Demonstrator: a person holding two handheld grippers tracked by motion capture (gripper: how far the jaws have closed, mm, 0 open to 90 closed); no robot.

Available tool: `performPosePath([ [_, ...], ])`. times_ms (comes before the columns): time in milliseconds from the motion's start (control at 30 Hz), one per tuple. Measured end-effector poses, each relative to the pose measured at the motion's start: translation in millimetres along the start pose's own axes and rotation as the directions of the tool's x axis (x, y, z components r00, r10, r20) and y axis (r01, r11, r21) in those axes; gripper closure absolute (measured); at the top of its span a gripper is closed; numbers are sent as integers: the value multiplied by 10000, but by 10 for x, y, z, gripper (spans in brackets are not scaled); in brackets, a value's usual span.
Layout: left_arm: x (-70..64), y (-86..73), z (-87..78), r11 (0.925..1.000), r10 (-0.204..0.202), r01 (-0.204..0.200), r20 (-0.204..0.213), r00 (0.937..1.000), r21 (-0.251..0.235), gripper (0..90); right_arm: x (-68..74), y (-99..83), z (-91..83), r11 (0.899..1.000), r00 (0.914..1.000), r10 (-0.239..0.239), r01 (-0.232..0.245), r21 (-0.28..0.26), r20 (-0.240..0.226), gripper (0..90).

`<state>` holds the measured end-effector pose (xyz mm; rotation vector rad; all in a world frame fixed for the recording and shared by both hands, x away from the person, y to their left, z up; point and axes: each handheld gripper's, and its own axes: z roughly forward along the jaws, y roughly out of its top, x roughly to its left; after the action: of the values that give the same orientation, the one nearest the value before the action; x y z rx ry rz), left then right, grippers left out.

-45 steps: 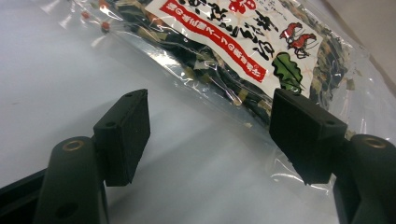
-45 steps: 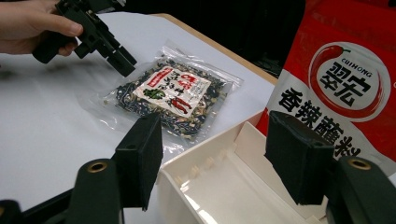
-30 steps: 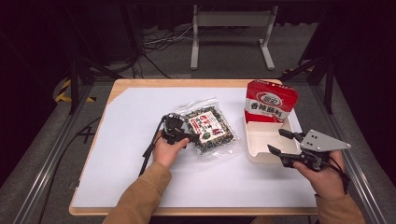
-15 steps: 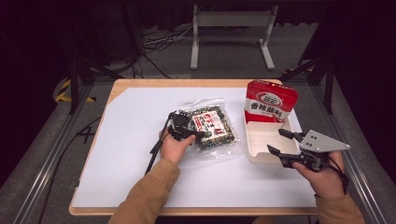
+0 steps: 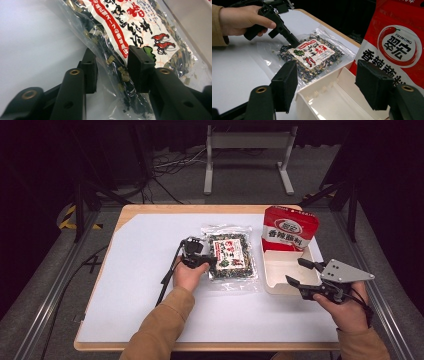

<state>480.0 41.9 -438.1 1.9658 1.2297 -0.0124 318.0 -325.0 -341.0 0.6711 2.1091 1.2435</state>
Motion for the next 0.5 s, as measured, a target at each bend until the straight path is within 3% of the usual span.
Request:
performPosePath([
  [200, -46, 11, -34, 9995, -95, 101, 198, 9998, -309, 722, -5, -3, -5, 10000, 10000, 42, -42, 11, -1, 348],
  [300, -109, 31, -121, 9966, 137, -107, 363, 9992, -823, 775, -4, -7, 3, 10000, 10000, 55, -55, 45, -7, 348],
  [500, -135, 30, -358, 9924, 301, -223, 625, 9976, -1211, 798, -1, -3, 8, 10000, 10000, 67, -67, 61, -2, 347],
])
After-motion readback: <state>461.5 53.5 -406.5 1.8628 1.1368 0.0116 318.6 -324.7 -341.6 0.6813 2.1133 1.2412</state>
